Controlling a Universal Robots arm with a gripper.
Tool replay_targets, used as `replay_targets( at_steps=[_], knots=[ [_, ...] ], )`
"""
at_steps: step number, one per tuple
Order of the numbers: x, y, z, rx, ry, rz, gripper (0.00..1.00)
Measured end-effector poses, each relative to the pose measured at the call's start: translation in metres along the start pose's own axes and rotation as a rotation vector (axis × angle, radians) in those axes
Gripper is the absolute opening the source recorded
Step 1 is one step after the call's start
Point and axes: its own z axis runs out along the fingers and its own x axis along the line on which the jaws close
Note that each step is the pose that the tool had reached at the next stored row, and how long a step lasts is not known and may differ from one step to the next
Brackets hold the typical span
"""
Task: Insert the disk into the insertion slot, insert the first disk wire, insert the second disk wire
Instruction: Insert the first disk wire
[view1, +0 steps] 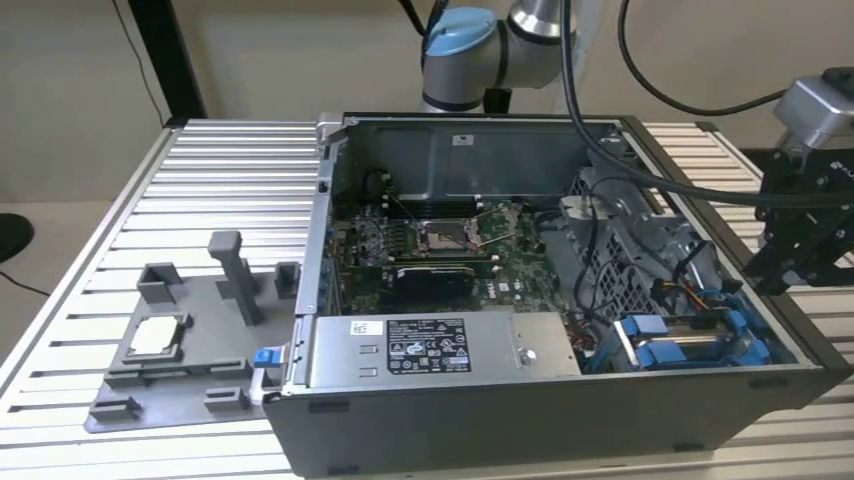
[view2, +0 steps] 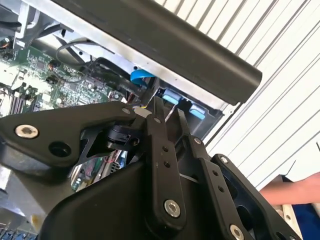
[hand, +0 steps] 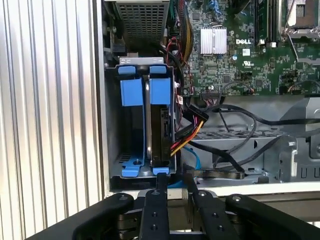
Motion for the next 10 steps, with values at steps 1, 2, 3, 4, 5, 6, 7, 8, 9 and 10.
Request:
replay_targets(
  at_steps=[1, 2, 3, 4, 5, 6, 7, 8, 9, 10],
  knots=[
    [-0.0008, 0.0000, 0.0001, -0.0001, -0.0002, 0.001, 1.00],
    [-0.0024, 0.0001, 0.0001, -0.0001, 0.0000, 0.002, 1.00],
    [-0.0041, 0.0001, 0.0002, 0.0000, -0.0001, 0.003, 1.00],
    [-0.0059, 0.0001, 0.0004, 0.0000, -0.0002, 0.004, 1.00],
    [-0.0080, 0.0002, 0.0005, 0.0001, -0.0002, 0.006, 1.00],
    [-0.0098, 0.0003, 0.0005, 0.0002, -0.0001, 0.007, 1.00],
    [-0.0116, 0.0004, 0.0007, 0.0002, -0.0002, 0.008, 1.00],
    [-0.0130, 0.0004, 0.0007, 0.0003, -0.0002, 0.010, 1.00],
    [-0.0142, 0.0004, 0.0008, 0.0004, -0.0004, 0.011, 1.00],
    [-0.0151, 0.0005, 0.0008, 0.0004, -0.0001, 0.011, 1.00]
  ],
)
